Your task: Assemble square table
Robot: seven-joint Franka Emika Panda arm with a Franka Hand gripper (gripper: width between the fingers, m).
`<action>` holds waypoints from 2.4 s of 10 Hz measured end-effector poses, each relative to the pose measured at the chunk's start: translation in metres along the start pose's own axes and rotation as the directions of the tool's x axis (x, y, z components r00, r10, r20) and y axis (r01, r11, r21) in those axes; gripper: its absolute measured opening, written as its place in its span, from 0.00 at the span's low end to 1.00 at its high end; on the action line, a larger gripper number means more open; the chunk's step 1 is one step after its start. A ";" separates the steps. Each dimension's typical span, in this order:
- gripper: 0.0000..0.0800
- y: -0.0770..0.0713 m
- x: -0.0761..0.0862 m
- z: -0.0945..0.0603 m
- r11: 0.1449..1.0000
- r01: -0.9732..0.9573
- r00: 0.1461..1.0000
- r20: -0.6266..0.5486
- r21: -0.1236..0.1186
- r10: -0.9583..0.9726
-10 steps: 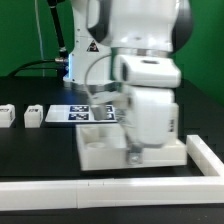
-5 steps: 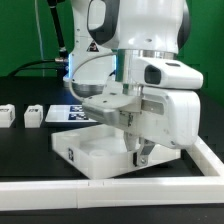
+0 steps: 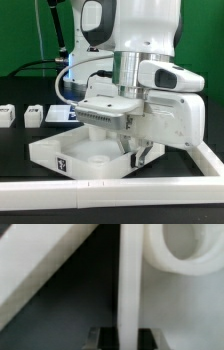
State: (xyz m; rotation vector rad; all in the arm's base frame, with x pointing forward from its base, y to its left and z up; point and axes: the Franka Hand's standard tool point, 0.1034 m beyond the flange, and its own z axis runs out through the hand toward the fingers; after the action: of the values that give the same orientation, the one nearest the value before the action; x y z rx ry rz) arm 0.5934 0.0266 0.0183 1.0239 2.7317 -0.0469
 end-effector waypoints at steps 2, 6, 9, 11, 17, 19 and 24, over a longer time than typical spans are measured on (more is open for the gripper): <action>0.07 0.008 0.017 0.000 0.979 0.203 0.979 -0.012 -0.007 -0.203; 0.07 0.002 0.021 0.003 0.910 0.414 0.910 -0.021 -0.009 -0.414; 0.07 0.012 0.034 0.001 0.726 0.688 0.724 -0.077 0.003 -0.686; 0.07 0.021 0.047 -0.003 0.657 0.754 0.650 -0.131 -0.020 -0.749; 0.08 0.038 0.062 -0.003 0.698 0.716 0.687 -0.170 -0.003 -0.706; 0.08 0.059 0.072 -0.012 0.707 0.707 0.696 -0.187 0.009 -0.694; 0.08 0.064 0.077 -0.007 0.715 0.699 0.701 -0.221 0.025 -0.678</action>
Offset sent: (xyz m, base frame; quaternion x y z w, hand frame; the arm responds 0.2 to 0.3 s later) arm 0.0000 0.0000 0.0000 0.0000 0.0000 -0.1938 0.9810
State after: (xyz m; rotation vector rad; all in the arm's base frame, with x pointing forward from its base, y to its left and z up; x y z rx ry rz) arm 0.5774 0.1256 0.0115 -0.0606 3.1594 -0.2280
